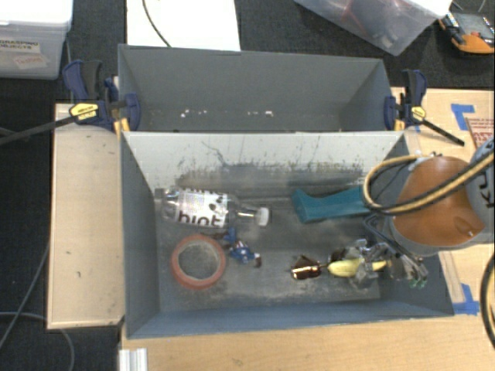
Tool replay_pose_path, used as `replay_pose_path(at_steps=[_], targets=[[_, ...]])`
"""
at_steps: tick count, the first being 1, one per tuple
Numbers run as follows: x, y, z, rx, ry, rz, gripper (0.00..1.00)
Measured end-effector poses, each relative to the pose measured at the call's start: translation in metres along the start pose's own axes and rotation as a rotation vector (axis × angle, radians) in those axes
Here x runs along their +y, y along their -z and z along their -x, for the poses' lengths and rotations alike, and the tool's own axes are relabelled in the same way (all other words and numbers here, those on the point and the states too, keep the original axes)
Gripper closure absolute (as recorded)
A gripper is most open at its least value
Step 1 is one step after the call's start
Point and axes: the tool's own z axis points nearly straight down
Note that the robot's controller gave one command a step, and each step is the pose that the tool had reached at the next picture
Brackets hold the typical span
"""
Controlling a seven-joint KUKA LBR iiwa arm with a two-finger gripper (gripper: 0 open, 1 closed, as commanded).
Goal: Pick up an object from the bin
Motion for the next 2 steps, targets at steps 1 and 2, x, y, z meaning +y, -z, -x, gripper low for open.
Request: replay_pose_path(at_steps=[1, 2], targets=[[0.0001, 0.0000, 0.0000, 0.000, 0.002, 0.000, 0.00], [0.0002, 0.0000, 0.0000, 0.000, 0.004, 0.000, 1.00]])
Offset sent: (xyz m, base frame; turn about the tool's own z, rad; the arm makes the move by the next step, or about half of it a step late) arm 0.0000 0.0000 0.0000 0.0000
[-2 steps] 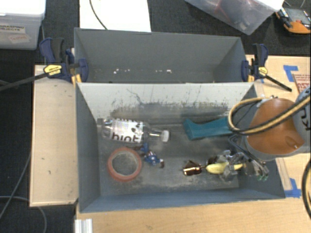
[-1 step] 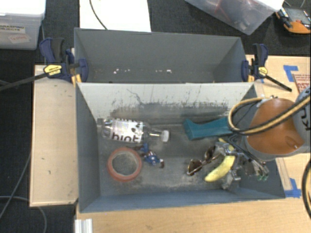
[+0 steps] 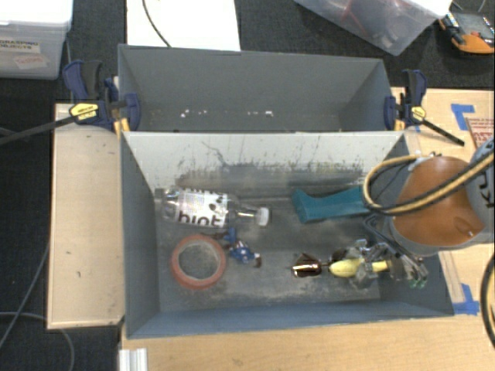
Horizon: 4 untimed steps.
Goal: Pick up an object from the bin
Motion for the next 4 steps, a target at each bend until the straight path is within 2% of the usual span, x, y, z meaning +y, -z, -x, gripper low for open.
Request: replay_pose_path(at_steps=[1, 2, 3, 4], targets=[[0.000, 0.000, 0.000, 0.000, 0.000, 0.000, 1.00], [-0.002, 0.112, 0.009, 0.002, -0.010, 0.001, 1.00], [0.000, 0.014, 0.003, 0.000, 0.025, 0.001, 1.00], [0.002, 0.002, -0.001, 0.014, 0.027, 0.006, 1.00]])
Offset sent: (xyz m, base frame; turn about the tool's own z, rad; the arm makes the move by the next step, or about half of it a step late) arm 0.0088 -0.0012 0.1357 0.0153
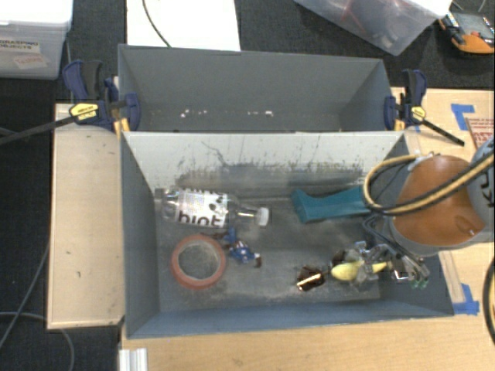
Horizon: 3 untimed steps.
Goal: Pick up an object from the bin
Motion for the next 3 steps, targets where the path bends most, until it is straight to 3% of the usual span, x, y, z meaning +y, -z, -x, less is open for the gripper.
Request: replay_pose_path(at_steps=[1, 2, 3], targets=[[0.003, 0.029, 0.014, -0.009, 0.166, -0.003, 1.00], [0.007, 0.064, 0.010, -0.008, 0.003, -0.002, 1.00], [-0.015, 0.170, 0.006, -0.010, 0.158, -0.003, 1.00]])
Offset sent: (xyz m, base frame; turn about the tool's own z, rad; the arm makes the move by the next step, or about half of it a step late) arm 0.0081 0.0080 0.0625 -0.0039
